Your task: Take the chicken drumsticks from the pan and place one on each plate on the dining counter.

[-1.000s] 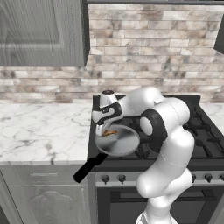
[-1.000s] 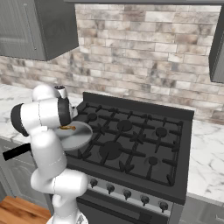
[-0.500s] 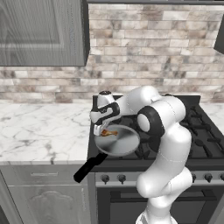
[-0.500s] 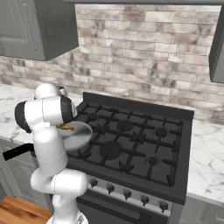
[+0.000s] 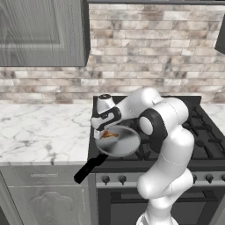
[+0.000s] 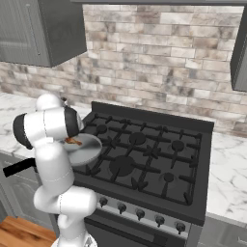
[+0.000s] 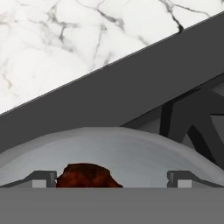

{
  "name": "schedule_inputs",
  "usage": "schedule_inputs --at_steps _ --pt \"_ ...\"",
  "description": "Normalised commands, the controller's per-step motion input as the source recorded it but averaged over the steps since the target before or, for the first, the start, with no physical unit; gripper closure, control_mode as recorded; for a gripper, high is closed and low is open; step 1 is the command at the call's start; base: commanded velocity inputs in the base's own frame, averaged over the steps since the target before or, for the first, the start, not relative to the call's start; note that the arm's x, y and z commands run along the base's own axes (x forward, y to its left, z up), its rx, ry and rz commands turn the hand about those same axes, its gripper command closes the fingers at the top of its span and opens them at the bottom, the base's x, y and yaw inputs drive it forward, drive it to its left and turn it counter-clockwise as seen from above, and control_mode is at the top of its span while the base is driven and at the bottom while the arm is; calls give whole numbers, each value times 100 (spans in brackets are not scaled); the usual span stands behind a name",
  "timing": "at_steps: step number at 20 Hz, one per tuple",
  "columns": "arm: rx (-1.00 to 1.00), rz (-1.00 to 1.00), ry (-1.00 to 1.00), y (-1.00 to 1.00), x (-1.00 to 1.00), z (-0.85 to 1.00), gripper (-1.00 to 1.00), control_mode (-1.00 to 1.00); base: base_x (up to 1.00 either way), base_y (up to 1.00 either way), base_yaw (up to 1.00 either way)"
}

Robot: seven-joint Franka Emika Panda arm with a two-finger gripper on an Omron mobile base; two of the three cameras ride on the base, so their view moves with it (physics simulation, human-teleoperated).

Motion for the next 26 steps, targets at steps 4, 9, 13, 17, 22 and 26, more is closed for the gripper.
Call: schedule_inputs --at_steps 4,9,13,17,22,26 --pt "0 -5 0 0 -4 -4 -100 -100 0 0 0" --pt "0 -6 0 -2 0 0 -100 -100 0 0 0" --pt "0 -5 0 0 0 -4 -100 -100 0 0 0" --pt "0 -7 11 0 0 -9 100 -100 0 0 0" --pt "0 -10 22 -1 -1 -1 100 -100 0 0 0" --pt "0 -8 7 -3 -7 5 100 -100 0 0 0"
